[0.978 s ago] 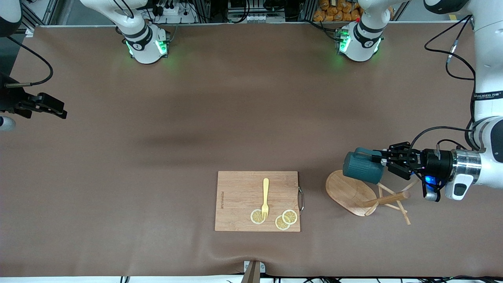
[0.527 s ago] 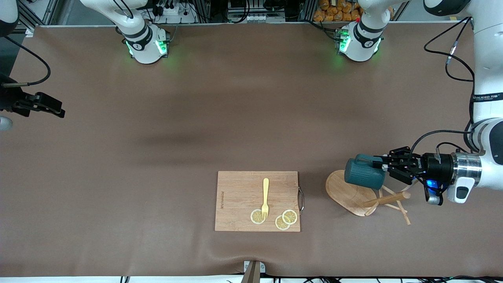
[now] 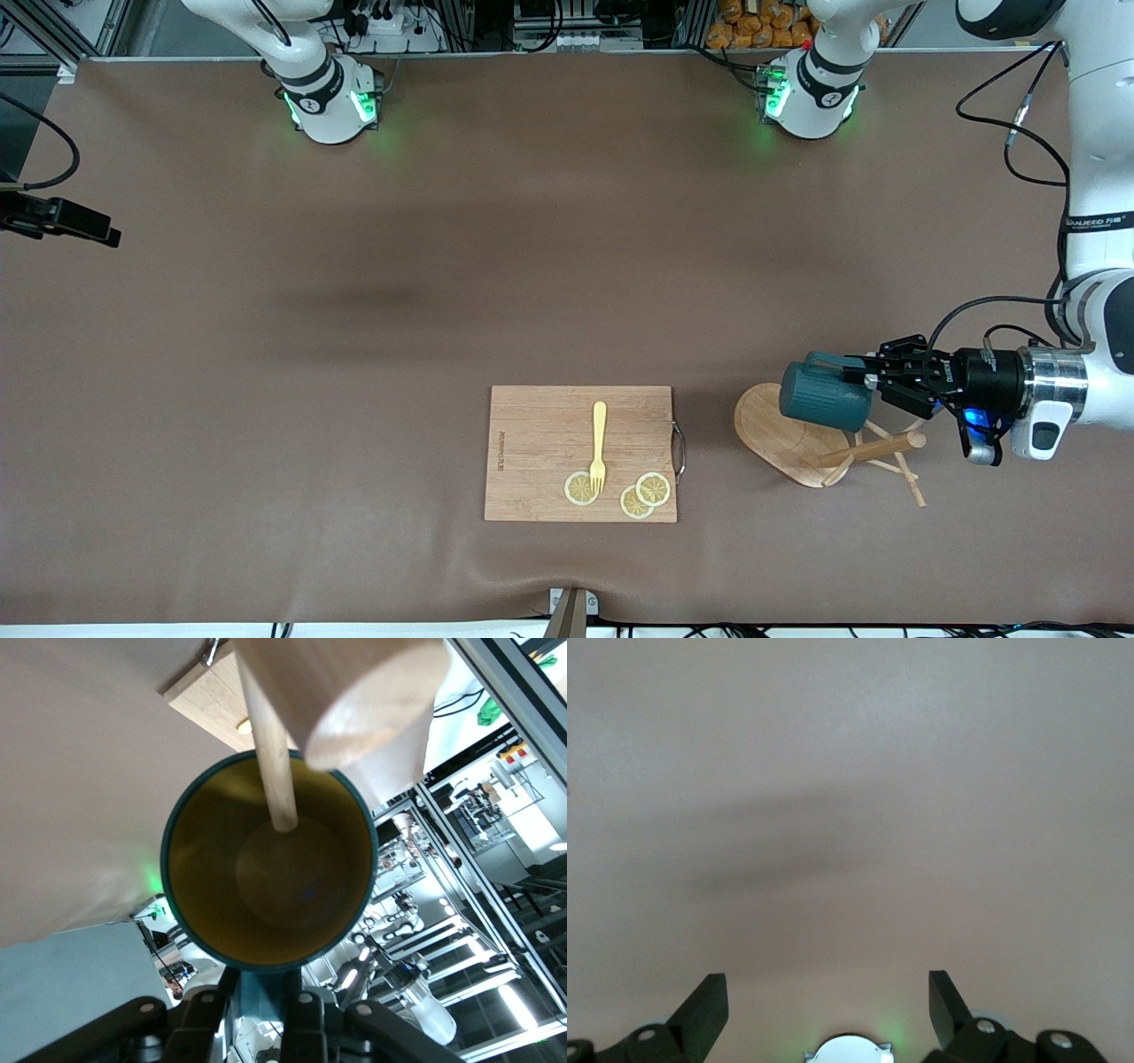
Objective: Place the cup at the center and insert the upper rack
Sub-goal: 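Lower the mug onto a stand peg with the left gripper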
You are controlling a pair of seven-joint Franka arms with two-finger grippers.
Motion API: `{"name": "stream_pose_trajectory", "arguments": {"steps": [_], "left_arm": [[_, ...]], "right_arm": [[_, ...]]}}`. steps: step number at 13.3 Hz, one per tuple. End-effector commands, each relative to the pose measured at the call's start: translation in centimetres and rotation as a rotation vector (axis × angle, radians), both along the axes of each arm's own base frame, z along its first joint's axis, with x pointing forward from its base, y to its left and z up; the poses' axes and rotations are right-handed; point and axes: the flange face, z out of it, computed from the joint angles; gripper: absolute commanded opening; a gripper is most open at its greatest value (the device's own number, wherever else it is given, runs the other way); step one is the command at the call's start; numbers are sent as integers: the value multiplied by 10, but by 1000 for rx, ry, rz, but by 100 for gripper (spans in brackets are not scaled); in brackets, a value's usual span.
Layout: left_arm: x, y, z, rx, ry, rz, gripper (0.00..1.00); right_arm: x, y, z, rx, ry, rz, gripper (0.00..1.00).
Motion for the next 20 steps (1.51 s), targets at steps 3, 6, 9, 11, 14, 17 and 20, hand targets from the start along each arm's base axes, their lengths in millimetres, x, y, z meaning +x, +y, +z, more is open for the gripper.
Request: {"name": "stream_pose_trajectory", "arguments": {"steps": [3, 6, 9, 11, 14, 17, 20], "left_arm": [[5, 7, -11, -65, -42, 6, 0], [5, 16, -17, -93, -68, 5, 0], [5, 18, -18, -96, -74, 7, 0], [4, 22, -18, -97, -74, 11, 0], [4, 28, -32, -120, -108, 8, 0], [5, 28, -36, -153, -121, 13, 0], [4, 40, -38, -181, -132, 26, 0]], "right_arm": [[2, -7, 0, 104, -30, -69, 100], [7, -6, 4, 80, -69, -60, 100], [11, 3, 8, -22, -88, -8, 100], [11, 2, 8, -16, -87, -11, 100], [11, 2, 8, -16, -87, -11, 100], [11, 2, 8, -16, -87, -11, 100], [10, 1, 7, -15, -82, -11, 100]]}}
